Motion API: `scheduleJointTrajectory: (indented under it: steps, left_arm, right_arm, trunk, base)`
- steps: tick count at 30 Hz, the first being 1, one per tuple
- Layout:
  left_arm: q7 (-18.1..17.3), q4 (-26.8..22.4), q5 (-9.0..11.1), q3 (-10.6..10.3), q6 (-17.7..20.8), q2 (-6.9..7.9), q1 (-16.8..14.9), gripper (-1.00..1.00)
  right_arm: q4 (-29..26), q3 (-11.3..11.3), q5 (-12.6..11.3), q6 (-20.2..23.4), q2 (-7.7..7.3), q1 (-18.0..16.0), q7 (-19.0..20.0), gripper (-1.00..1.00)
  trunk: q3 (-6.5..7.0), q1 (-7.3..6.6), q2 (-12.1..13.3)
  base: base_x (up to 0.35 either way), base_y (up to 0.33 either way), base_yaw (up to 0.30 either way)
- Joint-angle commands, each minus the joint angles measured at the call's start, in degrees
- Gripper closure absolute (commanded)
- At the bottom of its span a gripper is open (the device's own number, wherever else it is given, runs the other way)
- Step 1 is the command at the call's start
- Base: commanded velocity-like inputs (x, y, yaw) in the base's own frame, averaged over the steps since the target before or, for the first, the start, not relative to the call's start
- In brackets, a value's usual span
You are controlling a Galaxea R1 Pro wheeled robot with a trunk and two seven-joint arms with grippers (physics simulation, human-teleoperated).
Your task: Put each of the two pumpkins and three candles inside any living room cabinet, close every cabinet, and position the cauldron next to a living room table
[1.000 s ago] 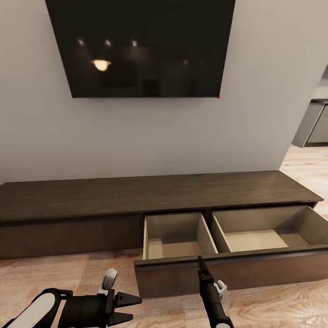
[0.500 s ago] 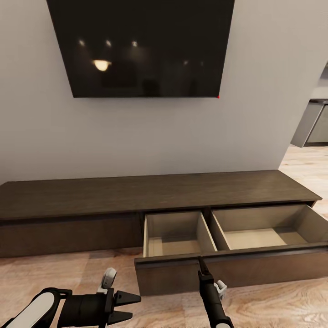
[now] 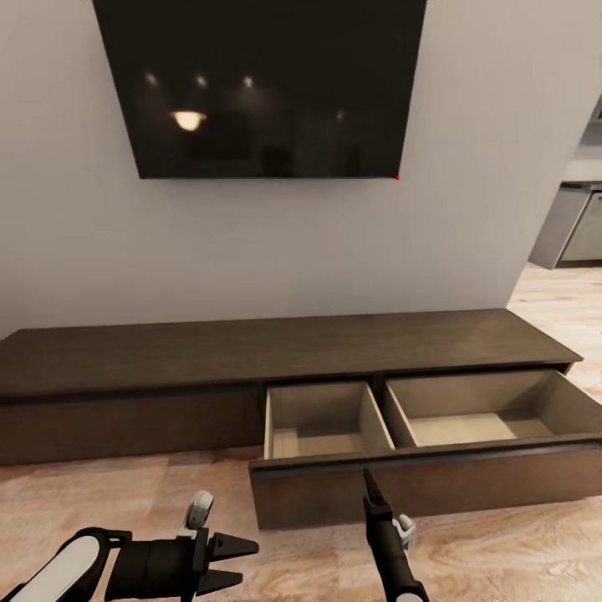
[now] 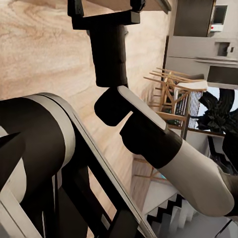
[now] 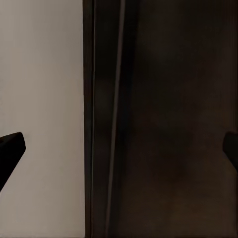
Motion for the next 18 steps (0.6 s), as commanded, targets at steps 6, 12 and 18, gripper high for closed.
scheduleJointTrajectory:
  steps: [6,12,18]
  left_arm:
    - [-0.3,0.1,-0.2,0.4,0.1,0.04,0.0,-1.0]
    - [-0.3,0.3,0.0,1.7,0.0,-0.03,0.0,-1.0]
    - [-0.2,0.7,0.0,1.9,0.0,-0.04,-0.1,-1.0]
  right_arm:
    - [0.0,0.3,-0.2,1.5,-0.02,0.0,0.1,-1.0]
    - [0.0,0.1,-0.4,9.5,-0.28,0.0,0.1,-1.0]
    - [0.1,0.1,-0.3,17.5,-0.61,0.0,0.3,-1.0]
  trunk:
    - [-0.05,-0.03,0.0]
    - [0.62,-0.1,0.0]
    - [1.94,-0.26,0.1]
  base:
    - [-0.056,0.0,0.0]
    - [-0.003,0.0,0.0]
    - [0.0,0.0,0.0]
